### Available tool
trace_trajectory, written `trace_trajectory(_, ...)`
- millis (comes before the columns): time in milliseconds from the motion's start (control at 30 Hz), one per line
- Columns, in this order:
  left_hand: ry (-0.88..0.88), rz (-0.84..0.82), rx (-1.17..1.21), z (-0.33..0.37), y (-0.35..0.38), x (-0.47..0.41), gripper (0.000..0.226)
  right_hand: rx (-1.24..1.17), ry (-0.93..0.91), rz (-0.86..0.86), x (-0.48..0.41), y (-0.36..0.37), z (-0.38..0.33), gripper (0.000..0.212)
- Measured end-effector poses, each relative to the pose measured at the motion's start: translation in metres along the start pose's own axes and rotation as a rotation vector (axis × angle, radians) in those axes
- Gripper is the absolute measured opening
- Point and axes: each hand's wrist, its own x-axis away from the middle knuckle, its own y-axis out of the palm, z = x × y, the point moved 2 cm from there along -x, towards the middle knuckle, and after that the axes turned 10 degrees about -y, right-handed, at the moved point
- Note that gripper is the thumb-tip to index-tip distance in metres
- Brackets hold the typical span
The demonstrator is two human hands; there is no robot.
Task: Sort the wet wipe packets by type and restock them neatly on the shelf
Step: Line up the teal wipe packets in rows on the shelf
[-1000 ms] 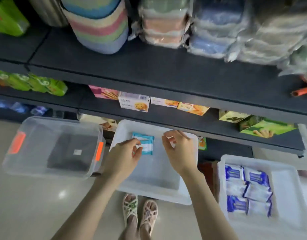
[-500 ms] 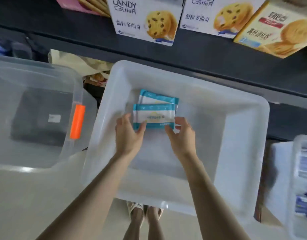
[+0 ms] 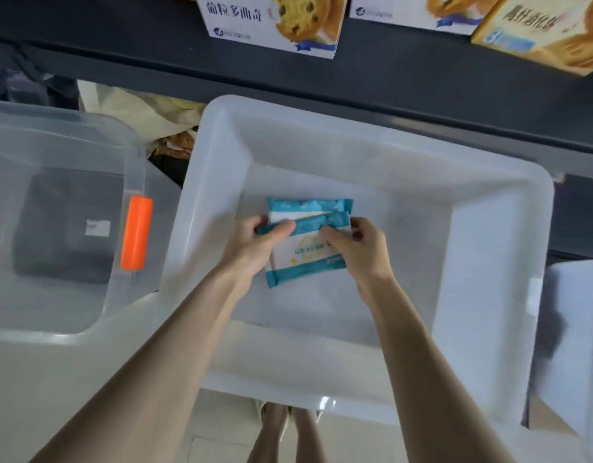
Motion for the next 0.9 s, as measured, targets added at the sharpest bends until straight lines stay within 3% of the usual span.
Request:
trace_trajectory(100, -0.028, 0.001, 0.091, -0.006, -0.001, 0.032, 0.009, -0.13, -0.009, -0.039, 0.03, -0.004, -0.016, 0.027)
trace_trajectory(233, -0.011, 0.025, 0.237, 0.0, -0.008, 0.095, 0.02, -0.17, -0.076, -0.18, 0.077, -0.02, -0.051, 0.041)
trace_trajectory(367, 0.084, -0.067, 0.283, 0.03, -0.02, 0.17, 0.036, -0.102, -0.131, -0.262, 0.128, -0.048, -0.11, 0.028)
trace_trajectory(433, 0.109, -0.083, 0.3, 0.052, -0.028, 0.211, 0.041, -0.028, -0.171, -0.239, 0.158, -0.065, -0.151, 0.024)
trace_trajectory(533, 0.208, -0.045, 0.334, 0.097, -0.037, 0.278, 0.013, 0.005, -0.291, -0.144, 0.205, -0.102, -0.22, 0.017)
trace_trajectory(633, 0.327, -0.017, 0.359, 0.15, -0.044, 0.35, 0.004, -0.04, -0.4, -0.031, 0.252, -0.142, -0.296, 0.02)
trace_trajectory(733, 0.504, -0.031, 0.329, 0.199, -0.049, 0.417, 0.009, -0.138, -0.535, 0.055, 0.298, -0.175, -0.368, 0.025)
trace_trajectory(900, 0.681, -0.077, 0.347, 0.262, -0.039, 0.502, 0.031, -0.391, -0.744, 0.138, 0.361, -0.213, -0.465, 0.014)
